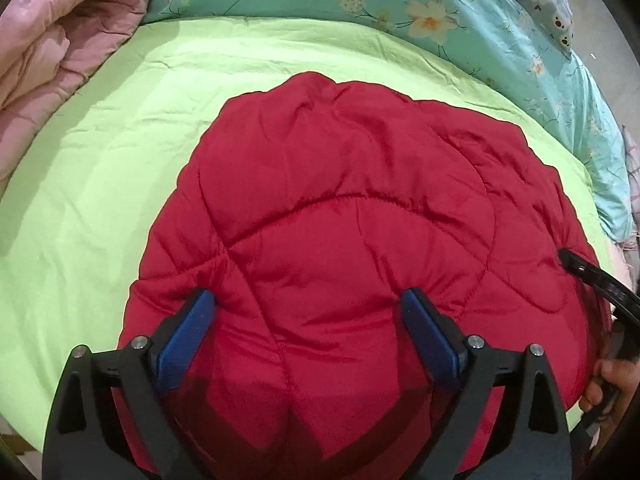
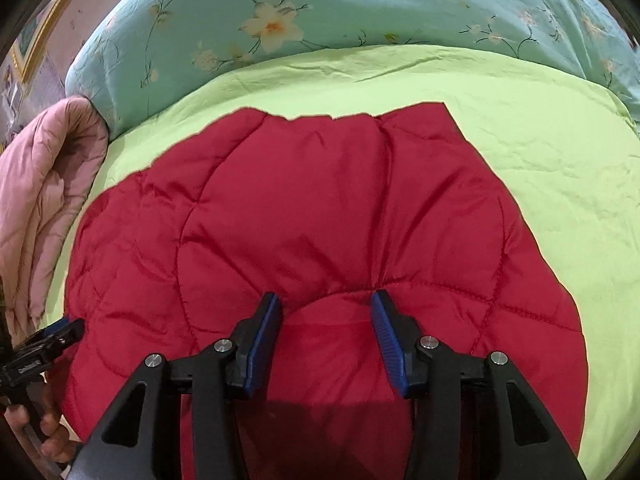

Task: Fold large clothes

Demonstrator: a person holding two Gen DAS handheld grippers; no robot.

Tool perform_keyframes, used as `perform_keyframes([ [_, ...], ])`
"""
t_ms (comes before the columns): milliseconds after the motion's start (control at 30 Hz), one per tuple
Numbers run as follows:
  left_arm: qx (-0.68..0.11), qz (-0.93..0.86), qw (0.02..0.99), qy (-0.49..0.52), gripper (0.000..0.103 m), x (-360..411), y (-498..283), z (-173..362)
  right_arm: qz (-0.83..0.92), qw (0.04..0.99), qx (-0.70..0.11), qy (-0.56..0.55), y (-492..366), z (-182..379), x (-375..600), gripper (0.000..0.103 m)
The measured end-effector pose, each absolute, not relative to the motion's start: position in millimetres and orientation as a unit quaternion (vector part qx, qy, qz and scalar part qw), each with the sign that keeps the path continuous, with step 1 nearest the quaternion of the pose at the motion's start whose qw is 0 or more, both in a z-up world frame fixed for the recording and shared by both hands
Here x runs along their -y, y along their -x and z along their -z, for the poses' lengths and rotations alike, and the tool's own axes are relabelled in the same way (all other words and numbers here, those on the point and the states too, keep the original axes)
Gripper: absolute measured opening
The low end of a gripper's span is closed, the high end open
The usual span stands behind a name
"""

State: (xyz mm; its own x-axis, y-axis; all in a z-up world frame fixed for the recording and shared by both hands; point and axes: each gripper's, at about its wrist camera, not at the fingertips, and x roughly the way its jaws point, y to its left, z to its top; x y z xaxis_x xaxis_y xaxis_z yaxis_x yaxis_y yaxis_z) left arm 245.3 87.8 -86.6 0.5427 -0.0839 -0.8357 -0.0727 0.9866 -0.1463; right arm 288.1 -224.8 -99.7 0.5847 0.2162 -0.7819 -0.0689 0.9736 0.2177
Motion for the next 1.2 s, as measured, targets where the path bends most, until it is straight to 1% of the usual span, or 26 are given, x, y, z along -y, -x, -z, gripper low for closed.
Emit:
perform_keyframes([
  [33, -0.474, 0.001, 0.877, 0.079, 0.095, -88, -242, 85, -0.081, 0.890, -0.440, -0.083, -279, 93, 225, 0.048],
  [67, -0.469, -0.002, 0.880, 0.072, 0.094, -86, -236, 82, -0.085, 0.894, -0.432, -0.085, -270, 87, 226, 0.050],
  [200, -0.455, -0.009, 0.889, 0.052, 0.092, -82, -210, 66, -0.093, 0.909, -0.402, -0.067, -220, 65, 230, 0.050],
  [400, -0.441, 0.007, 0.896, 0.048, 0.092, -72, -171, 47, -0.087, 0.908, -0.407, -0.054, -171, 69, 243, 0.051],
  [500, -0.441, 0.024, 0.896, 0.045, 0.092, -60, -158, 46, -0.076, 0.905, -0.416, -0.048, -165, 82, 252, 0.051],
  [600, -0.462, 0.017, 0.886, 0.020, 0.092, -46, -163, 66, -0.068, 0.899, -0.430, -0.059, -169, 95, 258, 0.052],
  [733, -0.463, 0.005, 0.887, 0.009, 0.093, -43, -170, 80, -0.060, 0.896, -0.435, -0.070, -173, 101, 260, 0.054],
  [867, -0.462, -0.001, 0.887, 0.004, 0.093, -41, -168, 73, -0.058, 0.899, -0.428, -0.072, -166, 94, 258, 0.055],
  [900, -0.461, -0.001, 0.887, 0.003, 0.093, -41, -167, 71, -0.063, 0.901, -0.423, -0.081, -161, 89, 259, 0.057],
  [1200, -0.454, 0.000, 0.891, 0.011, 0.093, -35, -134, 54, -0.100, 0.908, -0.398, -0.082, -116, 63, 250, 0.057],
])
